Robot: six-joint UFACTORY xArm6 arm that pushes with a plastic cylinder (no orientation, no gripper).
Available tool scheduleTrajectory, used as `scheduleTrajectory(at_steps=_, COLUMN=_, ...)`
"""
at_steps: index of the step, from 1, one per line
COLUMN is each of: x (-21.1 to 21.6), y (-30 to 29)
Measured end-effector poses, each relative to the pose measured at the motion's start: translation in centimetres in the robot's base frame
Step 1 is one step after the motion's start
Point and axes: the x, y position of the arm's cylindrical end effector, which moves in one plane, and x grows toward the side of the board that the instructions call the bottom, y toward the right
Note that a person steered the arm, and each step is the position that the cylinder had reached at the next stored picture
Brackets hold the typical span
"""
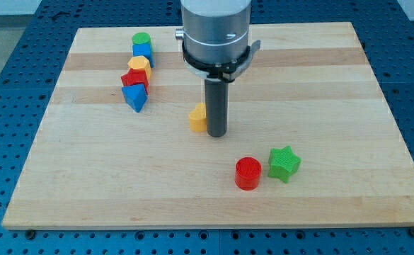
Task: Push yellow heart to center of the board
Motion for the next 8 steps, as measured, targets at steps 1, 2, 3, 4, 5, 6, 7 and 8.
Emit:
scheduleTrajectory(at_steps=1, x=-1.8, y=-0.3)
scheduleTrajectory(at_steps=2, x=-2.2, y=-0.1)
scheduleTrajectory(at_steps=3, x=-0.2, y=1.6)
scheduleTrajectory(at_steps=4, x=0.6, y=0.4)
scheduleTrajectory(at_steps=5, x=0.6, y=-1.6)
scheduleTrajectory(at_steps=6, x=0.3, y=-2.7)
scheduleTrajectory(at_steps=7, x=-0.6, y=-2.8)
scheduleTrajectory(at_steps=8, x=-1.3, y=-2.8)
